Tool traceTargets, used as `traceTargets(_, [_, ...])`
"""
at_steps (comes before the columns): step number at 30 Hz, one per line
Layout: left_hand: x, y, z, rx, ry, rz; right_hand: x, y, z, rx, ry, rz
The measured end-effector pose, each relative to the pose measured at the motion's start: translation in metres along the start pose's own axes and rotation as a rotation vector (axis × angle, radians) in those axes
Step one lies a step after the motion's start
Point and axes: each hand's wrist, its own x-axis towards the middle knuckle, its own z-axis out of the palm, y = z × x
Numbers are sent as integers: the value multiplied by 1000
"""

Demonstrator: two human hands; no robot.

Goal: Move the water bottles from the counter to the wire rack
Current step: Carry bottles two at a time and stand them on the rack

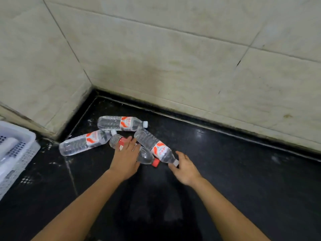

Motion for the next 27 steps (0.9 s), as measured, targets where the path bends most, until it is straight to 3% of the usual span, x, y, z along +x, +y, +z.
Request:
traceTargets(3, [18,2,10,-57,-57,89,11,-3,19,108,-37,65])
traceTargets(8, [17,18,19,8,13,28,22,11,36,169,5,94])
traceTargets(12, [-1,25,34,88,-61,47,6,25,39,227,-14,106])
traceTargets(20, [-8,46,42,205,-205,121,-62,93,-19,549,35,190])
traceTargets(22, [-8,56,30,86,-142,66,-74,95,-45,636,96,197])
traceTargets(24, [-6,64,12,-194,88,-8,-79,95,-67,628,184,159])
traceTargets(27, [-1,72,-23,-724,384,-284,-84,78,-93,507,311,42])
